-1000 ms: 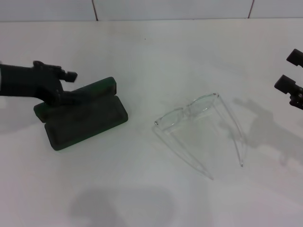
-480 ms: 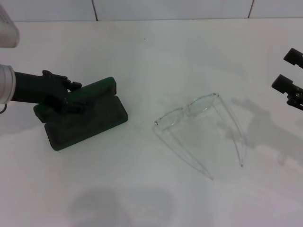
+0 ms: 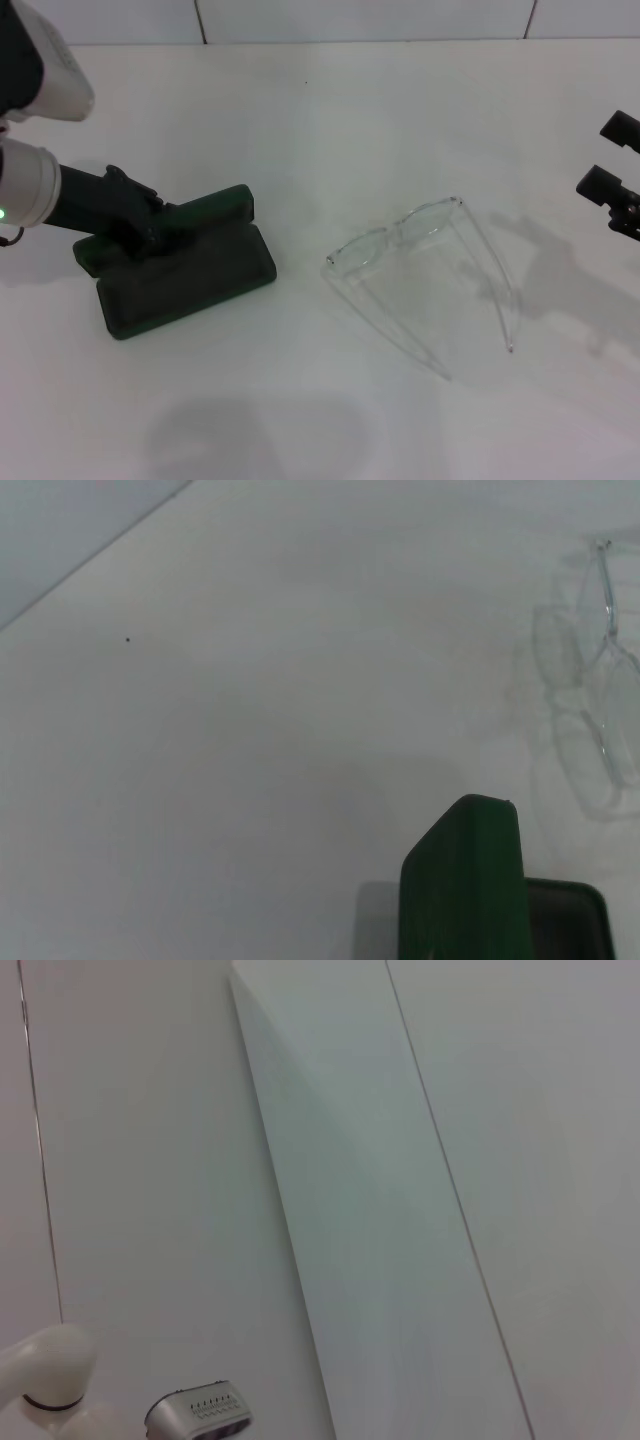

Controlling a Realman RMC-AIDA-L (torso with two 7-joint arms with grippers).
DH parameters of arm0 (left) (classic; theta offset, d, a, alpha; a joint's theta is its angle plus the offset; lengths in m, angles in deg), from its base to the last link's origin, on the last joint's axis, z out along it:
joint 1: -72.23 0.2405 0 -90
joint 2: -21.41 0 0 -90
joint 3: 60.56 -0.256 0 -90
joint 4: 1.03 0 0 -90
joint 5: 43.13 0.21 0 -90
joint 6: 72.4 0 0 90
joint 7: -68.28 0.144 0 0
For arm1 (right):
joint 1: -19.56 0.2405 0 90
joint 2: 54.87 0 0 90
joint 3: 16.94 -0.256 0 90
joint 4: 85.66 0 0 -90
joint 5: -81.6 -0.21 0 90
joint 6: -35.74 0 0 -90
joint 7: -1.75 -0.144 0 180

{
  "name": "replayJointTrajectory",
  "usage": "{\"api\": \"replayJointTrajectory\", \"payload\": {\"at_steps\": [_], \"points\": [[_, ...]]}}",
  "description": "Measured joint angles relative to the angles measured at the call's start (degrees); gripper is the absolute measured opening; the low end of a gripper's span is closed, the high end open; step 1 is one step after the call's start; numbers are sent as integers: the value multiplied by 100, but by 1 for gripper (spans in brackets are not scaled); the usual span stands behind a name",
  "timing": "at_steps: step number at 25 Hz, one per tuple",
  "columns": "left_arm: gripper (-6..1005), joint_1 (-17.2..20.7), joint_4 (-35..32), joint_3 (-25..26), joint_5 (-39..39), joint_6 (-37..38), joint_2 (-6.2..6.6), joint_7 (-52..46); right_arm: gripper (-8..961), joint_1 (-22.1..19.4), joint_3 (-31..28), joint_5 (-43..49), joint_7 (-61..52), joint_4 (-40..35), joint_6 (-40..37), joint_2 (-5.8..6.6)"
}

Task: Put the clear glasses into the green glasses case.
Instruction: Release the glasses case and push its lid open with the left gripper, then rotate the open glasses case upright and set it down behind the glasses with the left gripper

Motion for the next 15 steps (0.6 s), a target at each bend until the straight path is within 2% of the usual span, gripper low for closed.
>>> {"api": "replayJointTrajectory", "payload": {"at_steps": [5, 9, 15], "points": [[358, 59, -229, -132, -25, -2, -21, -64, 859, 0, -21, 5, 38, 109, 0, 4], [262, 260, -632, -399, -267, -4, -34, -89, 859, -8, -46, -10, 73, 141, 0, 4], [148, 635, -1491, -1368, -528, -2, -37, -129, 859, -126, -333, -251, 113, 209, -202, 8]]}}
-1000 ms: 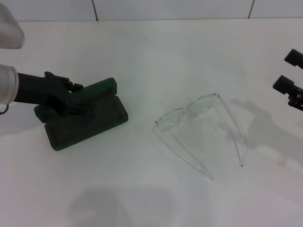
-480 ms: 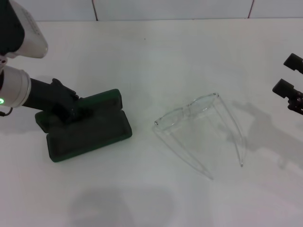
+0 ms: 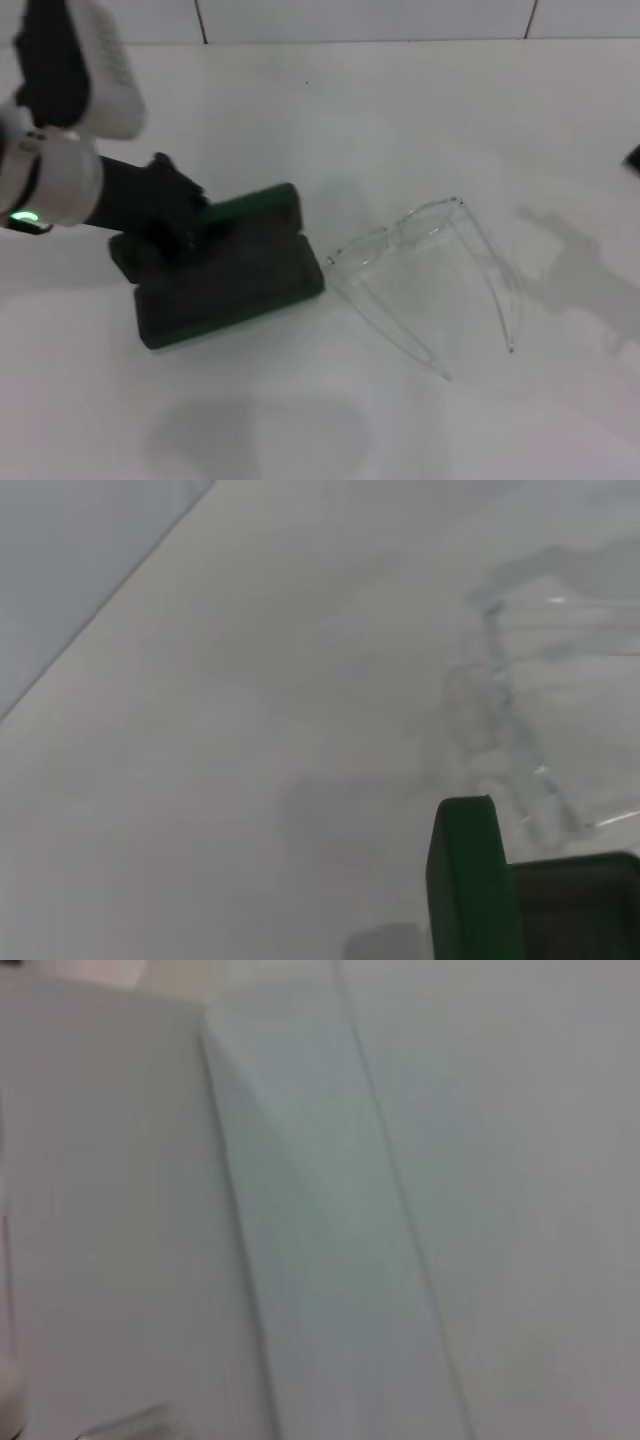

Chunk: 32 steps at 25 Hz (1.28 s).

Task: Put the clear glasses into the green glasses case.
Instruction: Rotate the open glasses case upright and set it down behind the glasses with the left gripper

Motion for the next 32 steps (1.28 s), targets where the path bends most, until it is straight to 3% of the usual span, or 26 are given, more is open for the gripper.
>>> {"api": "replayJointTrajectory", "payload": {"at_steps": [8, 21, 32], "points": [[100, 241, -485, -1127, 117, -519, 0, -9, 859, -484, -1133, -90, 240, 208, -770, 37], [84, -89, -401, -2359, 125, -1409, -9, -428, 859, -673, -1222, -62, 271, 228, -884, 47], [77, -196, -150, -2893, 333, -2226, -9, -878, 859, -674, -1205, -43, 341, 304, -852, 47]]}}
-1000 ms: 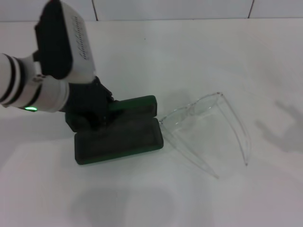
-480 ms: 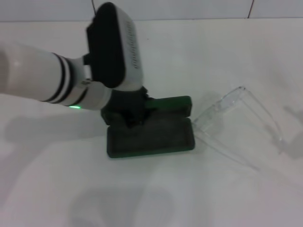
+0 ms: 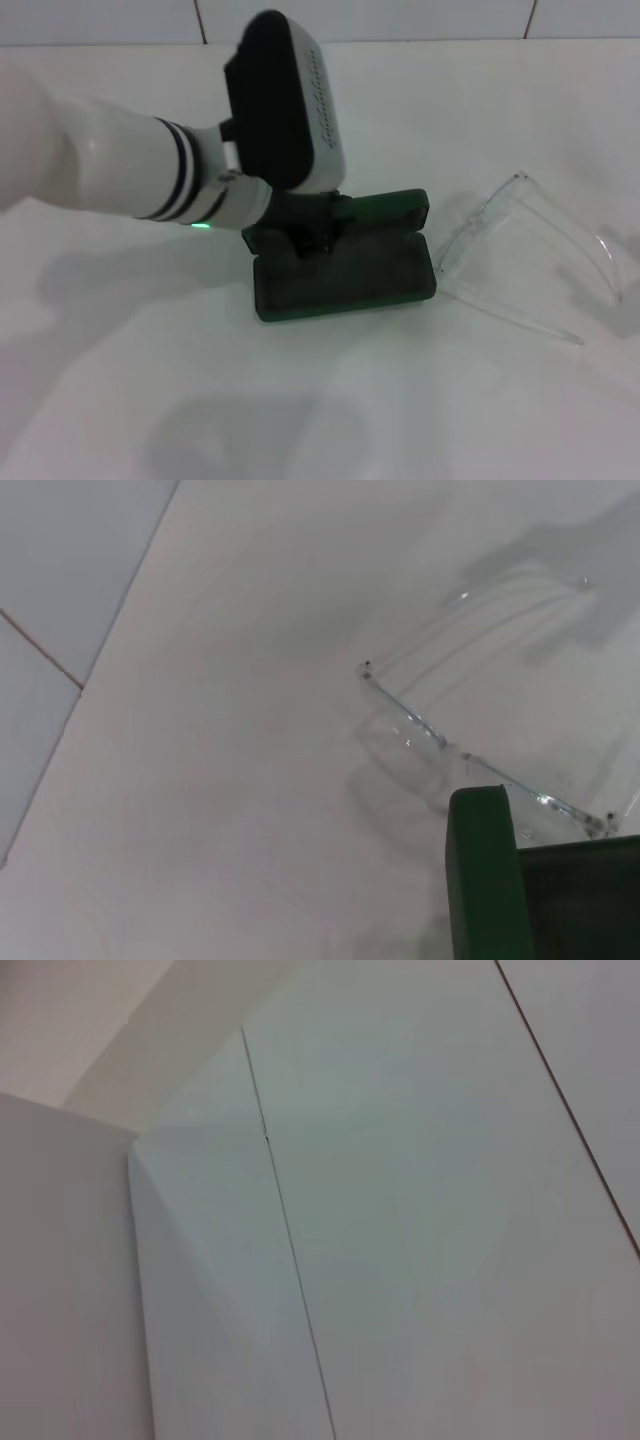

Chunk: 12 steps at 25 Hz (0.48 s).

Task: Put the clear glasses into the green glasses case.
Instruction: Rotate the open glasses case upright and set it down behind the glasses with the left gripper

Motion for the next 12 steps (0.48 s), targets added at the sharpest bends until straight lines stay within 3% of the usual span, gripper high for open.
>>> {"api": "replayJointTrajectory", "payload": {"at_steps": [12], "points": [[81, -88, 109, -412, 157, -386, 3, 50, 859, -10, -8, 0, 3, -1, 17, 0]]}}
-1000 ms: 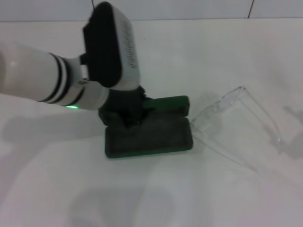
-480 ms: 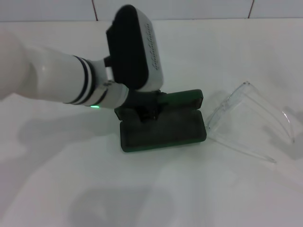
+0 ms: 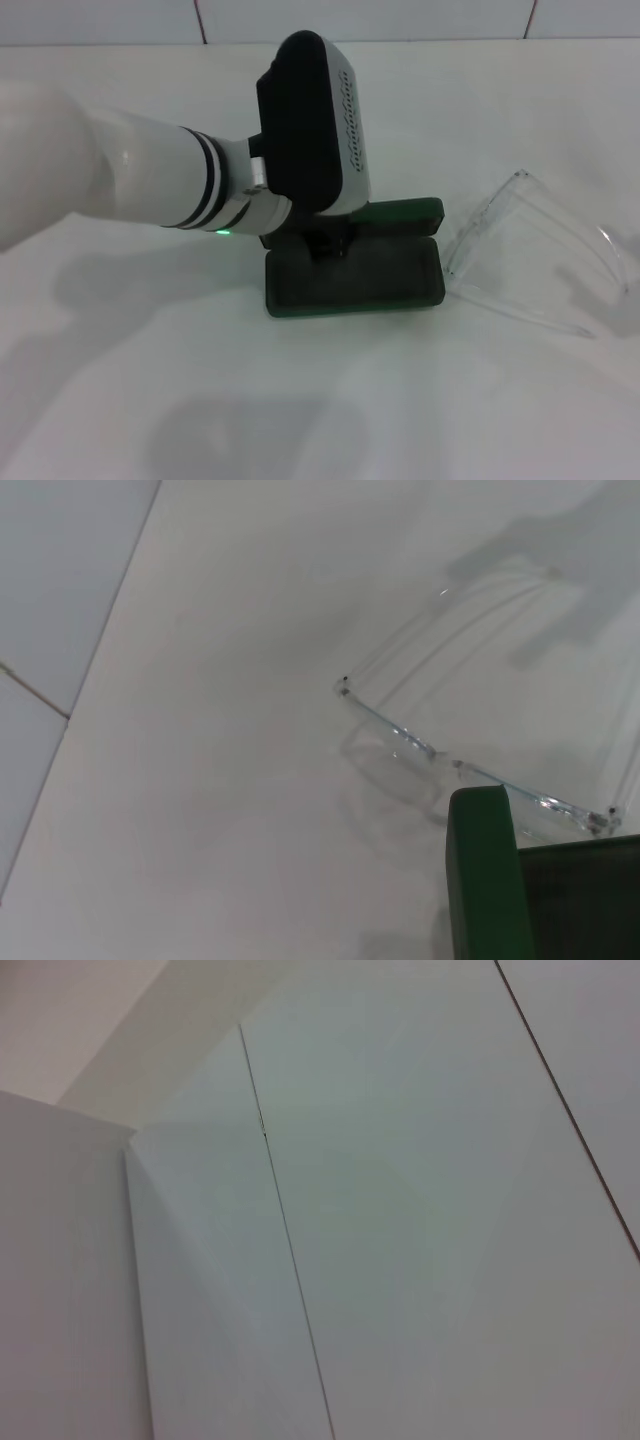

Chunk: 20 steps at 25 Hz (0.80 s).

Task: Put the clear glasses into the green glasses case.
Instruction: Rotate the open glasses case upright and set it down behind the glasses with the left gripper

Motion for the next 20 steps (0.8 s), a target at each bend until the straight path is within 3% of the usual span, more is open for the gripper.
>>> {"api": "replayJointTrajectory", "payload": {"at_steps": [15, 20], "points": [[103, 26, 19, -295, 80, -289, 2, 124, 858, -16, 16, 0, 118, 50, 2, 5], [255, 54, 20, -305, 76, -347, 0, 127, 858, -24, 26, -1, 129, 59, 1, 8]]}}
